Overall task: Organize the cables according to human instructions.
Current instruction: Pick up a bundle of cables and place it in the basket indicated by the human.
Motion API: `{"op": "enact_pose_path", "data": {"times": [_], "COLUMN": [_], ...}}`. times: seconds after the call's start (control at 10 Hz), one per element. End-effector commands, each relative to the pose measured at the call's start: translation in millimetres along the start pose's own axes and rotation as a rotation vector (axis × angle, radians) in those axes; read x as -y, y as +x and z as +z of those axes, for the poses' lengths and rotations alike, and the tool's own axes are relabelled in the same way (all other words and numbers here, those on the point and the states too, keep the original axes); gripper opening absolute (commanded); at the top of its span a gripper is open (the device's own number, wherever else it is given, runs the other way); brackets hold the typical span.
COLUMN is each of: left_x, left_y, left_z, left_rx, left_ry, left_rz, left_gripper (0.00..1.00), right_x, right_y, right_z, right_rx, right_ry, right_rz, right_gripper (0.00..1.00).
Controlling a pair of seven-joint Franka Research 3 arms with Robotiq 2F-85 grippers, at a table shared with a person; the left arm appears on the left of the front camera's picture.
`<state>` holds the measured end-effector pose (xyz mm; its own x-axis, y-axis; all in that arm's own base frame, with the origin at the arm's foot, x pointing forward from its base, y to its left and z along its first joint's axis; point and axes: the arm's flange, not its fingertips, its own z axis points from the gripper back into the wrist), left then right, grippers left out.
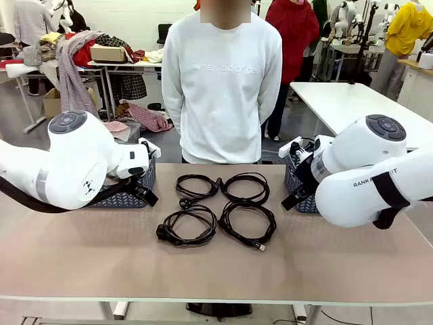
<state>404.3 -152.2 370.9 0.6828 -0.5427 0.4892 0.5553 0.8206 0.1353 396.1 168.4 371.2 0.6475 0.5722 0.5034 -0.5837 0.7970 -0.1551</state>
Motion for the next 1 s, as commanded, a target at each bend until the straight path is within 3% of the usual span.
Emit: {"op": "enact_pose_path", "data": {"times": [0.0, 0.9], "left_x": [0.0, 0.0], "left_y": [0.0, 0.0], "left_z": [0.1, 0.1], "left_rx": [0.0, 0.0], "left_ry": [0.0, 0.0], "left_rz": [0.0, 0.0], "left_gripper": [1.0, 1.0], "right_x": [0.0, 0.0], "right_y": [0.0, 0.0], "right_z": [0.0, 0.0], "right_rx": [0.0, 0.0], "right_ry": [0.0, 0.0], "right_rz": [0.0, 0.0], "right_gripper": [1.0, 1.0]}}
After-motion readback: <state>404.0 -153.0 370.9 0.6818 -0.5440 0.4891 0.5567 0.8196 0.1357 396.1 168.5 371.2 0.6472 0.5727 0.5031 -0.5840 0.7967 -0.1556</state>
